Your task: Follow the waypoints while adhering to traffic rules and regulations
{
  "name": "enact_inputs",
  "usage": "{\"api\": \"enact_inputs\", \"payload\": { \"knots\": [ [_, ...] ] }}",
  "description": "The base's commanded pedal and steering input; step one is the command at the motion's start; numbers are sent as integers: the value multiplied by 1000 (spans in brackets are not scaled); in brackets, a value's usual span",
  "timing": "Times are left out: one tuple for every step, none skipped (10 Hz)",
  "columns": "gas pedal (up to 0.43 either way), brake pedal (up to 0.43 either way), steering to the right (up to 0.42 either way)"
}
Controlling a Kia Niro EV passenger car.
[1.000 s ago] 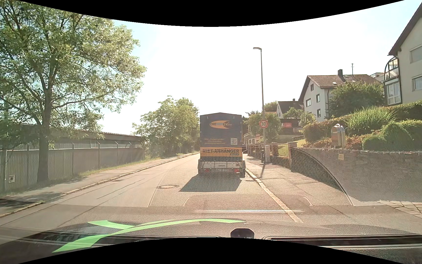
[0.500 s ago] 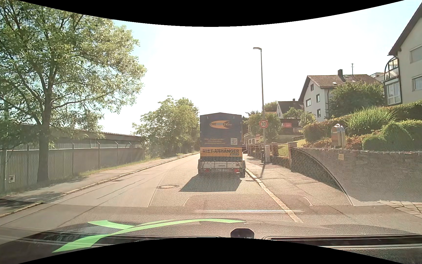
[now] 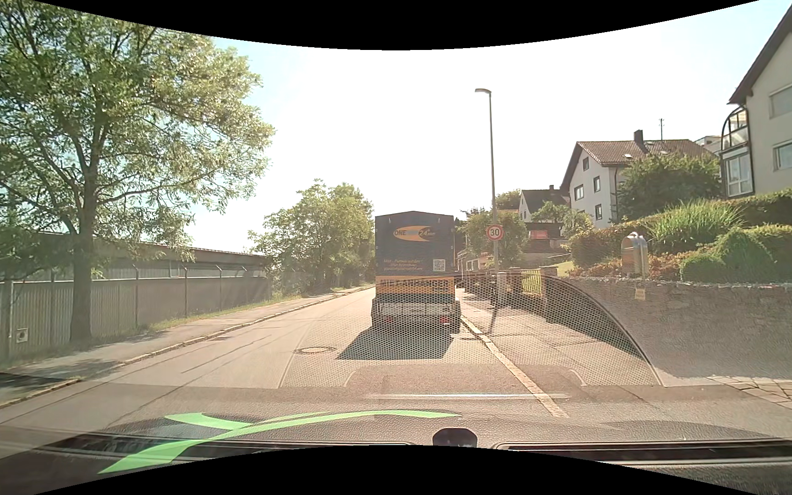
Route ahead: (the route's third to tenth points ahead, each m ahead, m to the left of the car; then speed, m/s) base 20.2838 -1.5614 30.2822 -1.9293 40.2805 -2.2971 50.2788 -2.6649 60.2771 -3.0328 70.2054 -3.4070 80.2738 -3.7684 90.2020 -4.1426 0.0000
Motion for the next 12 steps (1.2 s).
{"api": "enact_inputs", "payload": {
  "knots": [
    [0, 463, 6],
    [0, 463, 10],
    [0, 463, 14],
    [0, 463, 10],
    [0, 494, 4],
    [0, 500, 2],
    [0, 500, -2],
    [0, 488, -4],
    [0, 494, -2],
    [0, 500, -2],
    [0, 524, 1],
    [0, 530, 0]
  ]
}}
